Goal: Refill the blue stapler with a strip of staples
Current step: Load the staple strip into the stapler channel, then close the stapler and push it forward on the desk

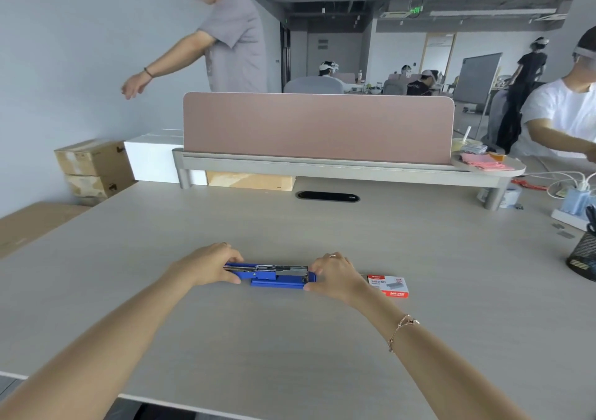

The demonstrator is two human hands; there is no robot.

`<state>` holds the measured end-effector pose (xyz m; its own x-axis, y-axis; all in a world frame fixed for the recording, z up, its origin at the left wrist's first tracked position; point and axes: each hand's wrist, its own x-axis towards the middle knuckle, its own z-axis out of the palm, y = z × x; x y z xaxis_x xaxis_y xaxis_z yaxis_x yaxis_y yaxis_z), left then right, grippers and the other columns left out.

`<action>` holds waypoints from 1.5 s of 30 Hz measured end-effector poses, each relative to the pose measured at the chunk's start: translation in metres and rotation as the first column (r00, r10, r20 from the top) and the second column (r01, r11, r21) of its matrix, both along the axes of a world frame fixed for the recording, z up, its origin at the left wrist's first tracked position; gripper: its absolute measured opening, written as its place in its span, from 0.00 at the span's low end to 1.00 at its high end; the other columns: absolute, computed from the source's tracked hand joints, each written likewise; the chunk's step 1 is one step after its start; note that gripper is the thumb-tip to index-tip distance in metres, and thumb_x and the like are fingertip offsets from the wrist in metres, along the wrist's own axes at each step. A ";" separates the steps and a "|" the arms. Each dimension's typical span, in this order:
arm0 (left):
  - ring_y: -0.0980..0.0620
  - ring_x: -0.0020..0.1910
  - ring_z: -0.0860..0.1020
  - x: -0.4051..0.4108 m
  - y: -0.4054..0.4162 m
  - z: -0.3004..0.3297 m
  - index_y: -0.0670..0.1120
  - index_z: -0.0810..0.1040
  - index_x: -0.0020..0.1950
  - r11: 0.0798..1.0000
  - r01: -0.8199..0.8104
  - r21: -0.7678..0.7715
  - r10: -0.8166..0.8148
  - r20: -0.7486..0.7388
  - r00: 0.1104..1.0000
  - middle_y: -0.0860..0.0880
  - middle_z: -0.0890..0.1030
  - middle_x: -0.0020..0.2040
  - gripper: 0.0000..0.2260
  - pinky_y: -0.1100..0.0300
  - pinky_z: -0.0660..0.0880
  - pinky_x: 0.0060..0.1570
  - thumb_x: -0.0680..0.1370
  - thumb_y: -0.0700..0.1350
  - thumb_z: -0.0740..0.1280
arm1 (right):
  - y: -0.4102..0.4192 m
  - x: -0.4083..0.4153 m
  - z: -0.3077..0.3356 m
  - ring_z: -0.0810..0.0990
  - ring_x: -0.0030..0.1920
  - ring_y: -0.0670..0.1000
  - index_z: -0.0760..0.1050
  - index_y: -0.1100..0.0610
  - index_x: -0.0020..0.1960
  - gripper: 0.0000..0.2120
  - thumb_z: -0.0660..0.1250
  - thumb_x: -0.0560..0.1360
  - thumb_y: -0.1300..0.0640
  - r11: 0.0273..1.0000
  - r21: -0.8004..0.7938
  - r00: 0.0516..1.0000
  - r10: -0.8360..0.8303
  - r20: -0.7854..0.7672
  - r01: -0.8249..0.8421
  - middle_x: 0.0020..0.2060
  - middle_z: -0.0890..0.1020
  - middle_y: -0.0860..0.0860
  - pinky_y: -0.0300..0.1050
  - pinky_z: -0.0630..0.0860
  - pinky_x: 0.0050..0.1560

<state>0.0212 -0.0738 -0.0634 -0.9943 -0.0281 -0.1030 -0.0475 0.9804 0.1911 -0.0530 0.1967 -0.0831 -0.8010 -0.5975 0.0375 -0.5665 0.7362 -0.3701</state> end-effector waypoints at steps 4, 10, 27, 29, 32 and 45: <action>0.52 0.50 0.74 0.007 -0.011 -0.006 0.51 0.78 0.57 1.000 -0.024 -0.018 0.023 -0.006 1.000 0.54 0.73 0.47 0.13 0.56 0.72 0.51 0.74 0.50 0.71 | -0.001 0.001 -0.001 0.71 0.61 0.57 0.77 0.58 0.56 0.19 0.68 0.70 0.48 1.000 -0.006 1.000 -0.015 0.004 0.015 0.55 0.79 0.57 0.48 0.66 0.62; 0.50 0.50 0.74 0.012 -0.022 -0.011 0.50 0.77 0.55 0.999 -0.047 0.002 0.047 -0.021 0.999 0.55 0.71 0.45 0.10 0.54 0.72 0.52 0.75 0.48 0.70 | -0.001 0.002 0.003 0.71 0.61 0.57 0.77 0.57 0.57 0.17 0.68 0.71 0.49 1.000 -0.001 1.000 -0.018 0.022 0.018 0.56 0.78 0.56 0.47 0.66 0.62; 0.49 0.50 0.73 0.011 -0.024 0.037 0.48 0.75 0.54 0.996 -0.005 -0.084 0.008 0.034 0.999 0.49 0.73 0.50 0.08 0.53 0.71 0.54 0.77 0.45 0.68 | -0.004 0.001 0.003 0.72 0.59 0.55 0.77 0.57 0.56 0.18 0.69 0.69 0.50 0.998 -0.024 0.996 -0.053 0.074 0.055 0.55 0.77 0.55 0.44 0.66 0.60; 0.49 0.52 0.74 0.009 -0.019 0.050 0.49 0.76 0.55 0.998 0.021 -0.065 -0.021 -0.005 1.000 0.49 0.75 0.51 0.09 0.53 0.71 0.55 0.76 0.44 0.69 | -0.004 0.001 0.002 0.73 0.58 0.55 0.77 0.57 0.56 0.18 0.69 0.69 0.51 0.998 -0.022 0.996 -0.057 0.073 0.059 0.55 0.77 0.55 0.44 0.66 0.60; 0.51 0.50 0.72 0.006 -0.007 0.066 0.47 0.77 0.57 0.997 0.069 -0.035 -0.071 -0.062 0.996 0.50 0.75 0.49 0.10 0.58 0.68 0.50 0.75 0.43 0.69 | -0.004 0.001 0.002 0.73 0.58 0.56 0.77 0.59 0.55 0.18 0.69 0.69 0.50 0.998 -0.015 0.996 -0.054 0.075 0.055 0.55 0.77 0.55 0.44 0.66 0.59; 0.54 0.42 0.75 -0.019 0.070 0.063 0.46 0.73 0.56 0.966 0.154 0.206 -0.121 -0.166 0.979 0.52 0.76 0.47 0.12 0.67 0.69 0.41 0.75 0.45 0.71 | -0.004 0.002 0.001 0.72 0.60 0.57 0.77 0.57 0.57 0.19 0.68 0.70 0.50 0.999 0.006 0.997 -0.053 0.056 0.053 0.57 0.77 0.56 0.48 0.66 0.63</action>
